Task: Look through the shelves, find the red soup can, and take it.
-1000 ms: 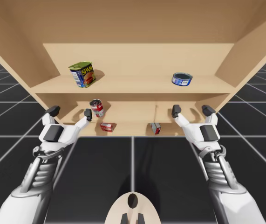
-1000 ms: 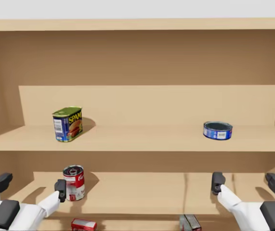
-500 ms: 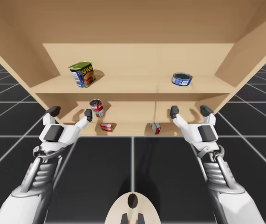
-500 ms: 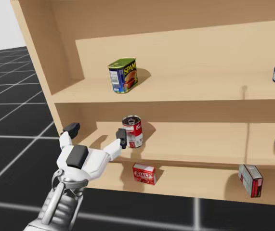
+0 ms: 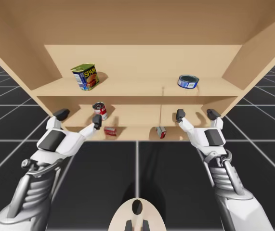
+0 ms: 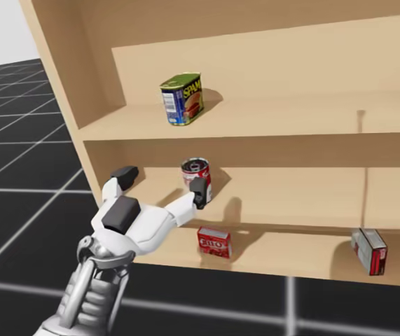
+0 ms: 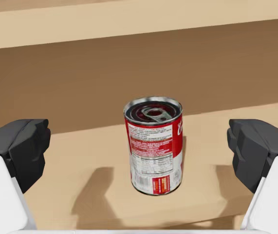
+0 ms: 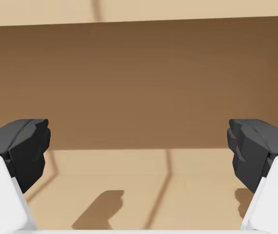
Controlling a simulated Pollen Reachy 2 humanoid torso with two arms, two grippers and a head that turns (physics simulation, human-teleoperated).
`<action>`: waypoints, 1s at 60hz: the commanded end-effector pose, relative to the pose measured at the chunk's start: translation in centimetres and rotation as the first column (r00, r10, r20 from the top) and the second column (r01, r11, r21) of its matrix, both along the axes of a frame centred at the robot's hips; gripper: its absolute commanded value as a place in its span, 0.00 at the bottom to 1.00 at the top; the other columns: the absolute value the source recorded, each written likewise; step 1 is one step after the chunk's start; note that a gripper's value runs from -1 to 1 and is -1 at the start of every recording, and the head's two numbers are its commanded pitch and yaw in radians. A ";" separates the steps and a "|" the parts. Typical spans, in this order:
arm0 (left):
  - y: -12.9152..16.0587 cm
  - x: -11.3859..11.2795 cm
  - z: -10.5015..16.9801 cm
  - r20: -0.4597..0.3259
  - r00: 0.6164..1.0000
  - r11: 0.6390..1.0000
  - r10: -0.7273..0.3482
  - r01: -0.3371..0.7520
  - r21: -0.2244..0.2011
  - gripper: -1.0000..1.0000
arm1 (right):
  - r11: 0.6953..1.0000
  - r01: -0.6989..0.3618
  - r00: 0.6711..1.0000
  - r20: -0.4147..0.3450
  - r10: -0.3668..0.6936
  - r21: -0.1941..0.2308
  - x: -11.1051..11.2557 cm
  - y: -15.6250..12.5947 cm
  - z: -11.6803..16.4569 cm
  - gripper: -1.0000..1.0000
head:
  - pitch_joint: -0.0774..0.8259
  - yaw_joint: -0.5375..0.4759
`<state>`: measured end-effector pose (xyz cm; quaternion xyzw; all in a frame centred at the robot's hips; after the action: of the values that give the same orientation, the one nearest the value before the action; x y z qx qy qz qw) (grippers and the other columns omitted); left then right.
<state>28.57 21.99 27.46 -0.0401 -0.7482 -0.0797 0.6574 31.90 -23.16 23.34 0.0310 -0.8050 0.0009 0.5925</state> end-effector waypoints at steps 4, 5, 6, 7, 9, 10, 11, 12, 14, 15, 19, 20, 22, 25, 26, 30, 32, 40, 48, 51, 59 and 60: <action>-1.4 0.5 0.9 -0.089 0.993 0.995 -0.079 0.074 -0.059 0.00 | 1.000 0.003 1.000 0.001 -0.003 0.012 -0.1 0.3 -0.2 0.00 | 0.51 0.81; -1.5 0.7 0.8 -0.092 0.992 0.995 -0.081 0.075 -0.062 0.00 | 1.000 0.003 1.000 0.001 -0.003 0.012 -0.1 0.3 -0.2 0.00 | 0.51 0.81; -1.6 0.8 0.8 -0.095 0.992 0.995 -0.080 0.074 -0.062 0.00 | 1.000 0.003 1.000 0.002 -0.003 0.012 0.0 0.3 -0.2 0.00 | 0.51 0.81; -1.6 1.0 0.7 -0.099 0.992 0.995 -0.079 0.073 -0.061 0.00 | 1.000 0.003 1.000 0.002 -0.003 0.012 0.0 0.3 -0.2 0.00 | 0.51 0.81; -1.9 1.7 0.5 -0.106 0.992 0.996 -0.073 0.066 -0.062 0.00 | 1.000 0.004 1.000 0.003 -0.004 0.011 -0.1 0.3 -0.2 0.00 | 0.51 0.82; -1.9 1.9 0.5 -0.108 0.992 0.996 -0.070 0.064 -0.059 0.00 | 1.000 0.004 1.000 0.003 -0.004 0.011 -0.1 0.3 -0.2 0.00 | 0.50 0.82; -2.0 2.2 0.4 -0.113 0.991 0.997 -0.065 0.059 -0.053 0.00 | 1.000 0.004 1.000 0.003 -0.004 0.011 -0.1 0.3 -0.2 0.00 | 0.50 0.82; -2.1 2.6 0.2 -0.118 0.991 0.997 -0.061 0.055 -0.052 0.00 | 1.000 0.004 1.000 0.004 -0.004 0.011 0.0 0.3 -0.2 0.00 | 0.50 0.82; -2.2 3.0 0.1 -0.125 0.991 0.997 -0.057 0.051 -0.051 0.00 | 1.000 0.004 1.000 0.004 -0.004 0.011 0.0 0.3 -0.2 0.00 | 0.51 0.82; -2.4 3.5 -0.1 -0.138 0.989 0.998 -0.054 0.047 -0.049 0.00 | 1.000 0.005 1.000 0.006 -0.005 0.010 -0.1 0.3 -0.2 0.00 | 0.51 0.82; -2.6 4.7 -0.5 -0.159 0.987 0.998 -0.040 0.032 -0.051 0.00 | 1.000 0.010 1.000 0.013 -0.010 0.004 -0.1 0.4 -0.2 0.00 | 0.51 0.82; -2.7 4.9 -0.6 -0.162 0.986 0.998 -0.039 0.031 -0.053 0.00 | 1.000 0.011 1.000 0.013 -0.011 0.004 -0.1 0.3 -0.2 0.00 | 0.51 0.82; -2.8 5.7 -0.9 -0.174 0.984 0.998 -0.029 0.020 -0.051 0.00 | 1.000 0.011 1.000 0.015 -0.011 0.002 -0.1 0.4 -0.2 0.00 | 0.50 0.82; -2.8 6.2 -1.0 -0.179 0.984 0.998 -0.023 0.014 -0.053 0.00 | 1.000 0.012 1.000 0.016 -0.012 0.001 -0.1 0.4 -0.2 0.00 | 0.50 0.82; -2.9 6.8 -1.3 -0.182 0.983 0.999 -0.015 0.006 -0.051 0.00 | 1.000 0.012 1.000 0.018 -0.012 0.001 -0.1 0.3 -0.2 0.00 | 0.50 0.82; -2.8 7.8 -1.7 -0.197 0.980 0.998 -0.012 -0.001 -0.065 0.00 | 1.000 0.013 1.000 0.021 -0.014 0.003 -0.1 0.3 -0.1 0.00 | 0.50 0.82; -2.8 8.1 -1.9 -0.203 0.979 0.998 -0.005 -0.009 -0.064 0.00 | 1.000 0.014 1.000 0.022 -0.014 0.003 -0.1 0.3 -0.1 0.00 | 0.50 0.82; -2.8 9.7 -2.9 -0.233 0.972 0.995 0.007 -0.029 -0.091 0.00 | 1.000 0.018 1.000 0.025 -0.018 0.001 -0.1 0.3 -0.2 0.00 | 0.50 0.82; -3.0 10.3 -3.5 -0.243 0.970 0.995 0.005 -0.030 -0.100 0.11 | 1.000 0.021 0.999 0.026 -0.021 0.001 -0.1 0.3 -0.2 0.00 | 0.51 0.82; -3.1 10.3 -3.6 -0.243 0.970 0.995 0.007 -0.032 -0.099 0.22 | 1.000 0.020 0.999 0.026 -0.020 0.001 -0.2 0.3 -0.2 0.00 | 0.51 0.82; -3.6 10.5 -3.8 -0.244 0.970 0.995 0.004 -0.028 -0.095 0.94 | 1.000 0.020 0.999 0.026 -0.020 0.003 -0.2 0.3 -0.2 0.00 | 0.50 0.83; -3.6 10.5 -3.8 -0.244 0.970 0.995 0.002 -0.026 -0.094 0.96 | 1.000 0.020 0.999 0.025 -0.020 0.003 -0.2 0.3 -0.2 0.00 | 0.50 0.83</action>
<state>38.73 19.48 24.35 -0.0631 -0.6708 -0.0401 0.7378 31.80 -23.21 23.32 0.0177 -0.8138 0.0008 0.5809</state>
